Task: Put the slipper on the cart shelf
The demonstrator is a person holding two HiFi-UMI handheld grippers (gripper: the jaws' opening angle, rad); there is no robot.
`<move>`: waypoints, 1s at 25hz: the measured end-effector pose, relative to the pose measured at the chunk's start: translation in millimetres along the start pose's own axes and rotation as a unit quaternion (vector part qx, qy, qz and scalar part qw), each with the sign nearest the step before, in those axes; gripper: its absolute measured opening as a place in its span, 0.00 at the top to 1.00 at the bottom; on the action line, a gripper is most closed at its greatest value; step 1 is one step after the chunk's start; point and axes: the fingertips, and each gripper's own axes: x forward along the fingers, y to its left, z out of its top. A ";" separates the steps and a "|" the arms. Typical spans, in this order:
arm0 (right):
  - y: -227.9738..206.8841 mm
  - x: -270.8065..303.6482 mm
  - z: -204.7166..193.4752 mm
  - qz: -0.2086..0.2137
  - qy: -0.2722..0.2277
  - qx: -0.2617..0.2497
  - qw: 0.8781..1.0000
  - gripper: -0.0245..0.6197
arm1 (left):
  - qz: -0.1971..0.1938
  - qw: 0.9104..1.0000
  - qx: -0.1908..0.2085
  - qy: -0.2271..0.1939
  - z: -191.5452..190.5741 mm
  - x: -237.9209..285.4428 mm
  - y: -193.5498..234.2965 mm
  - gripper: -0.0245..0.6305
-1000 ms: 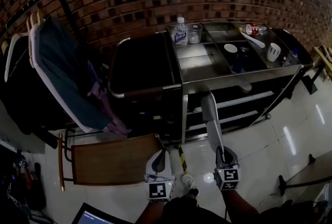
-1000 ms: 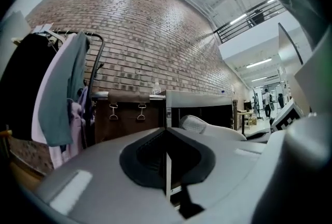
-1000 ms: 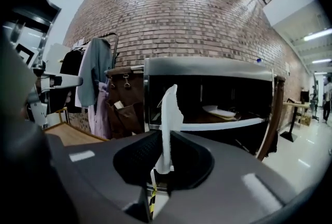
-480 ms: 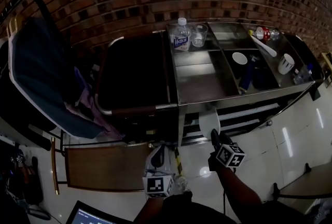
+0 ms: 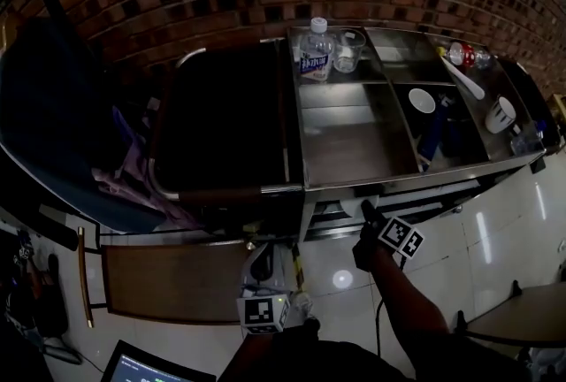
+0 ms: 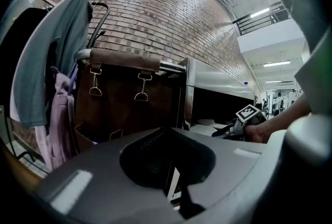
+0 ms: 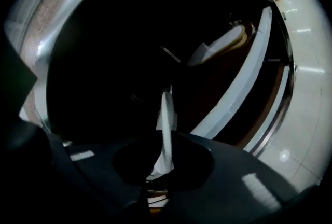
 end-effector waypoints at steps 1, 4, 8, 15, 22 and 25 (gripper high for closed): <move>-2.6 2.1 1.4 -0.001 0.002 0.009 1.000 0.89 | 0.001 1.000 0.000 0.001 0.5 1.0 -1.5 0.94; -9.5 4.9 3.5 -0.008 0.009 0.021 1.000 0.88 | 0.000 1.000 0.000 0.003 0.9 3.1 -7.5 0.94; -17.5 8.0 3.5 -0.031 0.016 0.002 0.999 0.84 | -0.012 1.000 -0.003 0.001 -1.8 5.2 -16.2 0.94; -26.7 8.6 9.2 -0.065 0.007 -0.026 0.998 0.67 | -0.015 1.000 0.003 -0.014 9.1 2.4 -24.7 0.94; -18.1 -10.3 22.1 -0.075 -0.010 -0.135 0.988 0.56 | -0.021 1.000 0.008 -0.020 14.1 -2.9 -39.3 0.94; -12.5 -36.4 15.5 -0.077 -0.005 -0.209 0.975 0.51 | -0.019 0.999 0.009 -0.027 21.1 -8.1 -47.2 0.94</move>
